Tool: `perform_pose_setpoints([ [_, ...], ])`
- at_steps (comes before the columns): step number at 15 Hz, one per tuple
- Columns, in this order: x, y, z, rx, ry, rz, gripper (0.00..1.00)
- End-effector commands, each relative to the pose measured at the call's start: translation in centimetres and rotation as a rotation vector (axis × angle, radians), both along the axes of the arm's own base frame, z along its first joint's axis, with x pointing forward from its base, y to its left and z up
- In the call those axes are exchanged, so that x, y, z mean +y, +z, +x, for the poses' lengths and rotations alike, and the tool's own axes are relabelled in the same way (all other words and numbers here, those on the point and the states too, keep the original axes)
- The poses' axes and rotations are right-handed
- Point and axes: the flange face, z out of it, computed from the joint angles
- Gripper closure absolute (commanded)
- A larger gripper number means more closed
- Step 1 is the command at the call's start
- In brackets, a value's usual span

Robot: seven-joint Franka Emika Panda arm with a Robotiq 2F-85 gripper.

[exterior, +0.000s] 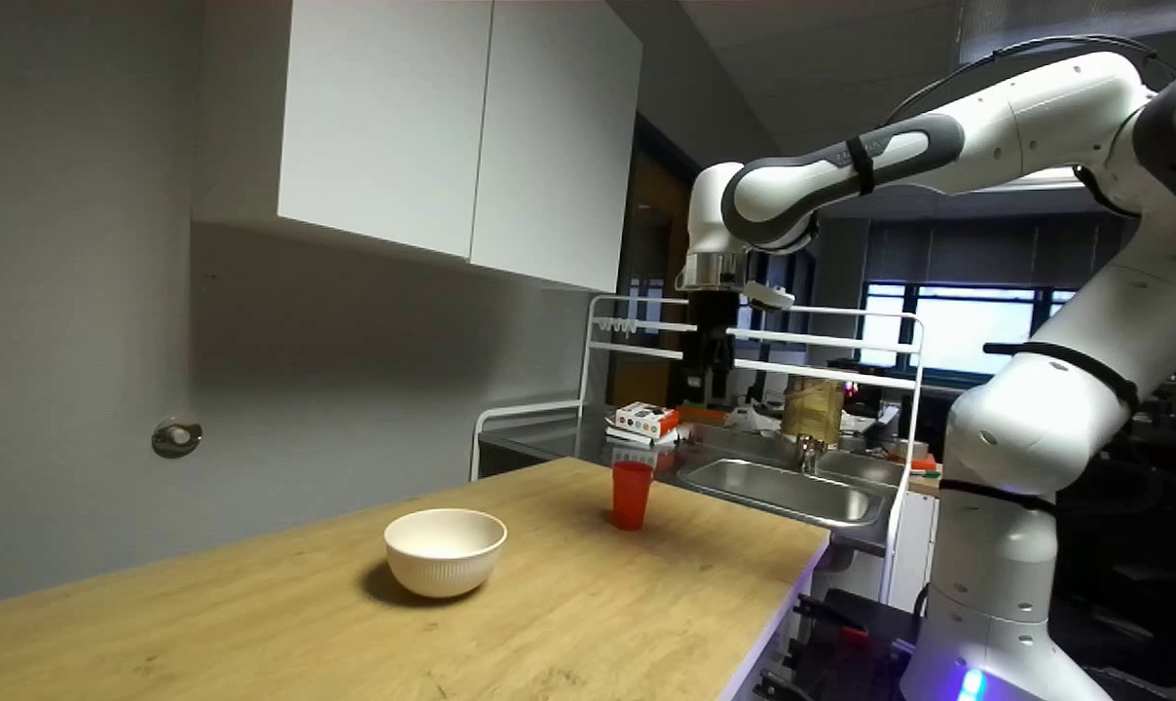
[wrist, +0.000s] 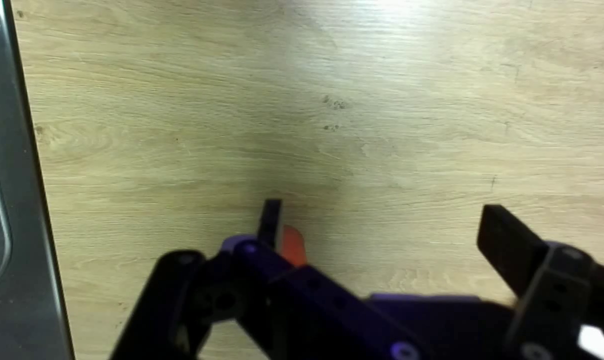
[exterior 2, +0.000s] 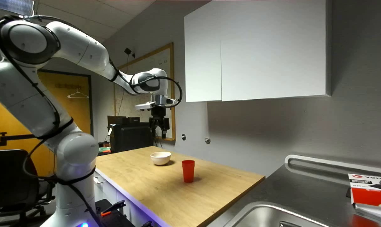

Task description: Pour the contents in the orange cup into the white bowl

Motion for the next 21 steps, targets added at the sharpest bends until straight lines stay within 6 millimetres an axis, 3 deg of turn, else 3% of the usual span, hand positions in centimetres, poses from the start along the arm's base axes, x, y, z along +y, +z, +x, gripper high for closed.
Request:
perform_pose_setpoints([
  [1,-0.1,0.0,0.2,0.002,-0.012,-0.007,0.0],
  [5,-0.6,-0.3,1.5,-0.009,-0.053,-0.016,0.0],
  [10,-3.2,-1.0,4.7,-0.067,-0.137,-0.008,0.0],
  [18,-11.2,-5.0,10.1,-0.028,-0.293,0.035,0.0],
  [21,-13.1,-6.6,11.8,0.012,-0.332,0.052,0.0],
])
